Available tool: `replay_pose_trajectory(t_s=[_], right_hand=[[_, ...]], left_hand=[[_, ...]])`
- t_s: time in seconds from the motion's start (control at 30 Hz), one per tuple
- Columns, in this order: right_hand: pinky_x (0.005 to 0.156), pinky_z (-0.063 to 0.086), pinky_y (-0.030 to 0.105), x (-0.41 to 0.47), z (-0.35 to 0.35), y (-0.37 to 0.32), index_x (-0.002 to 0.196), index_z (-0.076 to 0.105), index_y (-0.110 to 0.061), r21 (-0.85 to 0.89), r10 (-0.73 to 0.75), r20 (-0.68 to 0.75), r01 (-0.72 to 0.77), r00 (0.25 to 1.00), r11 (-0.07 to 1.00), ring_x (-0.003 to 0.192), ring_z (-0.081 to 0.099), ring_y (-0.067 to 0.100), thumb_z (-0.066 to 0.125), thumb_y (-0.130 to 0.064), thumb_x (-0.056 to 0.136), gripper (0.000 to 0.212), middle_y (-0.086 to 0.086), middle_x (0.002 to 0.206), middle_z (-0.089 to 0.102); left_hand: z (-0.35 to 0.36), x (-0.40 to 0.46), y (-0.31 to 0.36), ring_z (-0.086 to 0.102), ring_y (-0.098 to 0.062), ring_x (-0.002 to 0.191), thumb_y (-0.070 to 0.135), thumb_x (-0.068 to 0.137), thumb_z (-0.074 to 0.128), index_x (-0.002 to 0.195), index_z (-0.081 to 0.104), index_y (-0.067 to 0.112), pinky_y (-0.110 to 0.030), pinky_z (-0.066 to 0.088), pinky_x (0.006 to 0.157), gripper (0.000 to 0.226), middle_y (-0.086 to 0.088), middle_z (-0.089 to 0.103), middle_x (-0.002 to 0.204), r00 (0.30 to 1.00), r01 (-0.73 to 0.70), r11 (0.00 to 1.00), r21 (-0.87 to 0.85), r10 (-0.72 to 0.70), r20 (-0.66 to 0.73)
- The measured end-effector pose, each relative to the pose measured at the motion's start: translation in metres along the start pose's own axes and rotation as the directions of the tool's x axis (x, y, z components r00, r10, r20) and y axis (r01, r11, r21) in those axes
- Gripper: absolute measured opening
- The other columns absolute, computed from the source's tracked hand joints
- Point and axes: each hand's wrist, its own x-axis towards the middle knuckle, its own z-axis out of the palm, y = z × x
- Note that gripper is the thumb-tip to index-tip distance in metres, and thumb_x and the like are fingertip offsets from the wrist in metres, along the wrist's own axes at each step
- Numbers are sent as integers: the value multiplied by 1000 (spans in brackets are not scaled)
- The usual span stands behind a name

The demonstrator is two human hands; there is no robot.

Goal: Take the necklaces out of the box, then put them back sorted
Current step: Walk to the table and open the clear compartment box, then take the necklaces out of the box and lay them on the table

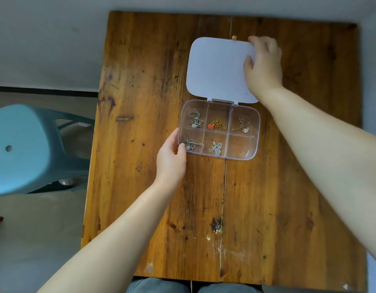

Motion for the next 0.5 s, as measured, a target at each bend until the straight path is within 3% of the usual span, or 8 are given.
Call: replay_pose_trajectory(t_s=[0.07, 0.13, 0.17, 0.23, 0.27, 0.33, 0.5], right_hand=[[113, 24, 36, -9, -1, -4, 138, 44, -12, -43, -9, -26, 8, 1000, 999, 139, 26, 32, 43, -11, 94, 44, 16, 149, 33], [108, 31, 41, -29, -1, -16, 127, 54, -7, -72, -162, -103, 155, 981, 985, 132, 38, 36, 45, -9, 91, 37, 19, 138, 47], [101, 37, 43, -43, 2, -24, 119, 58, -4, -46, -280, -57, 278, 958, 960, 122, 47, 37, 46, -7, 89, 33, 20, 127, 55], [88, 43, 44, -71, 11, -40, 113, 62, -5, -8, -475, 247, 492, 845, 871, 108, 55, 37, 46, -7, 90, 28, 17, 112, 63], [87, 42, 44, -82, 19, -45, 116, 61, -7, -57, -498, 405, 565, 767, 823, 109, 54, 36, 45, -9, 92, 29, 15, 114, 63], [89, 37, 42, -91, 33, -50, 123, 57, -10, -201, -456, 550, 641, 700, 741, 115, 48, 33, 44, -12, 94, 32, 13, 123, 58], [93, 34, 46, -93, 41, -58, 113, 59, -10, -295, -415, 622, 689, 664, 661, 107, 50, 31, 47, -15, 91, 25, 14, 118, 58]], left_hand=[[2, -4, -1, 47, -6, 124, 12, 96, 44, 137, 44, 26, -41, 42, 106, 43, 15, 51, 134, 1000, 3, 1000, -5, -3, -11], [3, -6, -2, 46, -2, 122, 14, 96, 45, 137, 43, 27, -39, 41, 107, 43, 19, 50, 130, 1000, 4, 1000, -5, -4, -9], [3, -7, -2, 46, 0, 121, 14, 96, 45, 137, 43, 27, -36, 40, 107, 43, 20, 51, 129, 1000, -2, 1000, -5, 2, -7], [1, -7, -2, 47, 3, 117, 15, 96, 45, 136, 45, 27, -31, 40, 106, 42, 20, 54, 126, 1000, -20, 1000, 0, 20, -4], [1, -7, -2, 48, 4, 115, 15, 96, 45, 135, 45, 28, -27, 40, 104, 42, 21, 54, 123, 1000, -27, 1000, 0, 27, 2], [0, -8, -3, 46, 7, 114, 17, 96, 44, 136, 44, 30, -22, 38, 100, 42, 24, 53, 121, 999, -27, 1000, -7, 27, 23], [-1, -8, -8, 39, 5, 120, 21, 98, 44, 139, 40, 27, -17, 32, 98, 42, 14, 48, 137, 999, -29, 1000, 3, 29, 34]])
